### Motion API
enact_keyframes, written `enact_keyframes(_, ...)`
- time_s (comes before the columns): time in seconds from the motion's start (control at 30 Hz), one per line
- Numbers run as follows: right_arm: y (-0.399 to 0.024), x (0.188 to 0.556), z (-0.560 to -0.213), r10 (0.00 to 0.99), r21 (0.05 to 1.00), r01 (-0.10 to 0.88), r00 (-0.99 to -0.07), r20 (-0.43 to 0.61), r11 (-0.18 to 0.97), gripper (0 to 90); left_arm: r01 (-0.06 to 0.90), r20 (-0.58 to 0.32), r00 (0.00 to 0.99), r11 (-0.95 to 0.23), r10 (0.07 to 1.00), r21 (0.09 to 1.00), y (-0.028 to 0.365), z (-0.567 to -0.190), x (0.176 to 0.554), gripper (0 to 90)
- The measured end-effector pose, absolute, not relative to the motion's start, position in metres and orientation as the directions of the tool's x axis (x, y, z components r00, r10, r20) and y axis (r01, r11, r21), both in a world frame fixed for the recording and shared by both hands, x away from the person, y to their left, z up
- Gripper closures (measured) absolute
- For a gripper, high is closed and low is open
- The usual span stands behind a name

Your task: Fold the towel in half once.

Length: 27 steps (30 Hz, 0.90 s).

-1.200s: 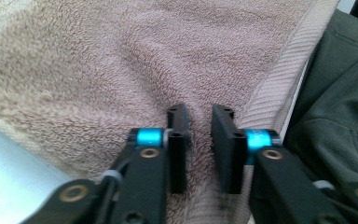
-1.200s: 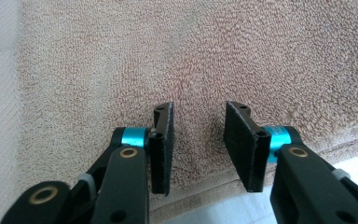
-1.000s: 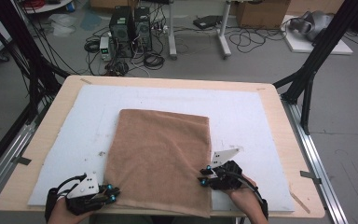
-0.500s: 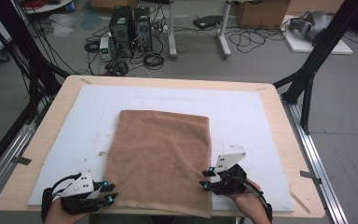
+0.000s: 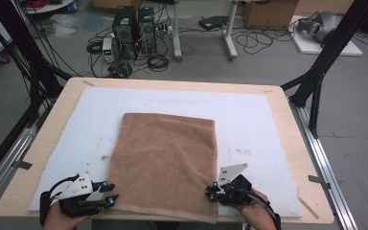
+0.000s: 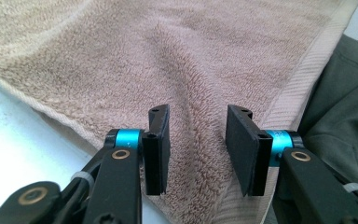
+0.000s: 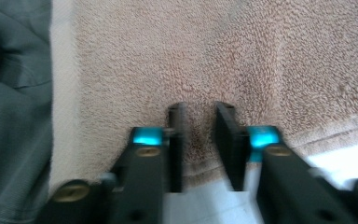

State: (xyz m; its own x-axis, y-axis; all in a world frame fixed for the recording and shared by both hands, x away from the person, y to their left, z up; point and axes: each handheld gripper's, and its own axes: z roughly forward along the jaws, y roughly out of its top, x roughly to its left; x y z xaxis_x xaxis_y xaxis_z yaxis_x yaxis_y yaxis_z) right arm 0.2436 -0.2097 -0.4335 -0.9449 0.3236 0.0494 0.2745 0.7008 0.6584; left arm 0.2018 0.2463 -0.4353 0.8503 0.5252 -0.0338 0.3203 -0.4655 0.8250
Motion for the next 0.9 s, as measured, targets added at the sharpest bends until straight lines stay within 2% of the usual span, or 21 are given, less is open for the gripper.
enact_keyframes(0.07,-0.211,0.246,-0.432,0.311,0.65,0.257,-0.95,0.033,0.715,86.0,0.32,-0.035,0.849,-0.46,0.528,0.828,0.248,-0.433,0.202,60.3)
enact_keyframes(0.33,-0.225,0.248,-0.427,0.341,0.654,0.277,-0.939,0.03,0.704,86.8,0.332,-0.031,0.832,-0.451,0.554,0.828,0.26,-0.43,0.203,60.0)
enact_keyframes(0.37,-0.226,0.248,-0.427,0.344,0.655,0.278,-0.938,0.029,0.702,83.9,0.336,-0.033,0.831,-0.453,0.556,0.826,0.26,-0.431,0.203,60.0)
enact_keyframes(0.43,-0.228,0.248,-0.428,0.367,0.667,0.296,-0.93,0.037,0.684,67.6,0.34,-0.032,0.831,-0.462,0.555,0.819,0.26,-0.434,0.204,59.7)
enact_keyframes(0.6,-0.226,0.25,-0.433,0.397,0.682,0.325,-0.916,0.056,0.655,47.7,0.363,-0.036,0.828,-0.487,0.559,0.795,0.255,-0.442,0.213,56.0)
enact_keyframes(0.77,-0.222,0.253,-0.437,0.396,0.669,0.322,-0.917,0.044,0.67,48.7,0.37,-0.055,0.84,-0.497,0.539,0.785,0.252,-0.447,0.22,53.9)
enact_keyframes(0.9,-0.222,0.253,-0.437,0.405,0.666,0.322,-0.914,0.033,0.672,57.4,0.356,-0.036,0.84,-0.5,0.541,0.789,0.25,-0.449,0.221,61.5)
